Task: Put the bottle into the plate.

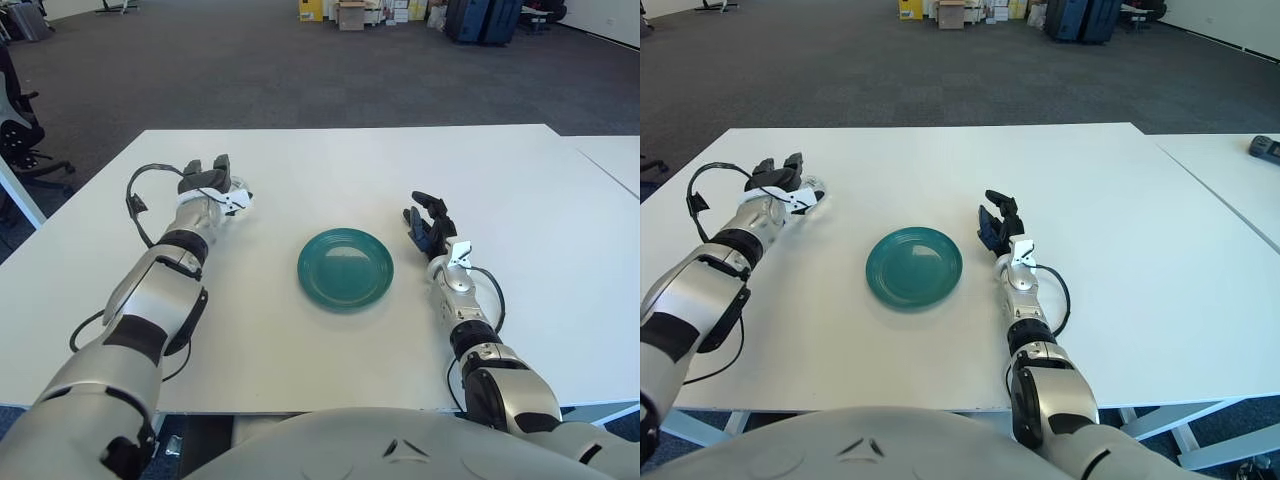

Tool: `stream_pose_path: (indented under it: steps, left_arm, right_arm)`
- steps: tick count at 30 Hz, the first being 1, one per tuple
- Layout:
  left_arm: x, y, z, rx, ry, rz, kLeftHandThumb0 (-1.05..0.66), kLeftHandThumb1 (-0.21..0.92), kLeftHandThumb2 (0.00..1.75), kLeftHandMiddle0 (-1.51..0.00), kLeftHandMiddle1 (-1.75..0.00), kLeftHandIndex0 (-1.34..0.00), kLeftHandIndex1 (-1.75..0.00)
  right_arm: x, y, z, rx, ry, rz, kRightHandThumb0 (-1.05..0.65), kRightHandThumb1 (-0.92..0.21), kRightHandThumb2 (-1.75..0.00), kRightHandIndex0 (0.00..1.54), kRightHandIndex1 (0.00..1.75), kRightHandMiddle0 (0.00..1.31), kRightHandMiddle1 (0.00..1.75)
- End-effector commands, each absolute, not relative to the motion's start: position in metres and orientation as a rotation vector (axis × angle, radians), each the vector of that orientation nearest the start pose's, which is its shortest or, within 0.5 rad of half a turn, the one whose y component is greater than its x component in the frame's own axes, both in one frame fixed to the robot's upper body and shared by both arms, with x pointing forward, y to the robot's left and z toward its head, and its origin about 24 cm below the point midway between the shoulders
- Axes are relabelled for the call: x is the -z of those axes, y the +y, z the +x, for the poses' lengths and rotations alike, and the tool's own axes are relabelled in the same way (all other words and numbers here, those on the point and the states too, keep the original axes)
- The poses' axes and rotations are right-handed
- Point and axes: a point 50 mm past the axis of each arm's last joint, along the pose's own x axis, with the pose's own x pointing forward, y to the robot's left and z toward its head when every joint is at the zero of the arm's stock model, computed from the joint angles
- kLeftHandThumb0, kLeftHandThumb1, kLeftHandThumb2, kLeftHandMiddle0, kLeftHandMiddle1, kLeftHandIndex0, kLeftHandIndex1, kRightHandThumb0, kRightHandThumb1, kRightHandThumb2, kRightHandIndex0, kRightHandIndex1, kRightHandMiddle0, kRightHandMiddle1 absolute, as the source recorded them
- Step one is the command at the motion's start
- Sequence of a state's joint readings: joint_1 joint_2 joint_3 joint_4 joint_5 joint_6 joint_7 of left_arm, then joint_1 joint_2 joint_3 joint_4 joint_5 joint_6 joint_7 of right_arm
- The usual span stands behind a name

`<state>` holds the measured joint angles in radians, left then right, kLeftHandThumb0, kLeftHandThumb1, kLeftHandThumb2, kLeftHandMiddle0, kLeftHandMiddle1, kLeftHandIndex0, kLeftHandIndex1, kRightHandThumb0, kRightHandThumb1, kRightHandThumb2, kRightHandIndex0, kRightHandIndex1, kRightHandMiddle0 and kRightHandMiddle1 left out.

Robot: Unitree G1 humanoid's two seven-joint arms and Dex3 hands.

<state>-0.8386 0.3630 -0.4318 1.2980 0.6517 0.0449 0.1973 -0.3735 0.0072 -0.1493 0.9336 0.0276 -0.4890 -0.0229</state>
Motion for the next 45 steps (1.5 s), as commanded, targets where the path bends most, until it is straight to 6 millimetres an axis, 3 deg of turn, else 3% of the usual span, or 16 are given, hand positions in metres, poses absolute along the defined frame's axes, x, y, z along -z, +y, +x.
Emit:
stream_pose_path:
  steps: [1, 18, 25, 45]
  left_arm:
    - [-0.031, 0.227, 0.364, 0.032, 0.406, 1.357, -1.05, 0.92, 0.79, -0.02, -0.01, -0.04, -0.04]
    - [-0.022, 0.232, 0.358, 0.039, 0.479, 1.285, -1.05, 0.92, 0.77, -0.13, -0.04, -0.05, -0.07]
    - [-0.013, 0.230, 0.353, 0.079, 0.532, 1.287, -1.05, 0.92, 0.80, -0.20, -0.01, 0.00, -0.19]
    - [0.002, 0.231, 0.343, 0.130, 0.595, 1.307, -1.05, 0.92, 0.84, -0.21, 0.00, 0.00, -0.20]
  right_arm:
    - [0.029, -0.156, 0.290, 0.089, 0.122, 0.076, -0.62, -0.92, -0.57, 0.56, 0.01, 0.13, 0.89]
    - [0.027, -0.158, 0.288, 0.087, 0.111, 0.083, -0.62, -0.92, -0.56, 0.55, 0.01, 0.14, 0.88]
    - [0.027, -0.159, 0.287, 0.086, 0.111, 0.108, -0.62, -0.92, -0.56, 0.56, 0.01, 0.16, 0.89]
    - [0.025, -0.162, 0.285, 0.090, 0.094, 0.111, -0.58, -0.92, -0.57, 0.56, 0.01, 0.17, 0.88]
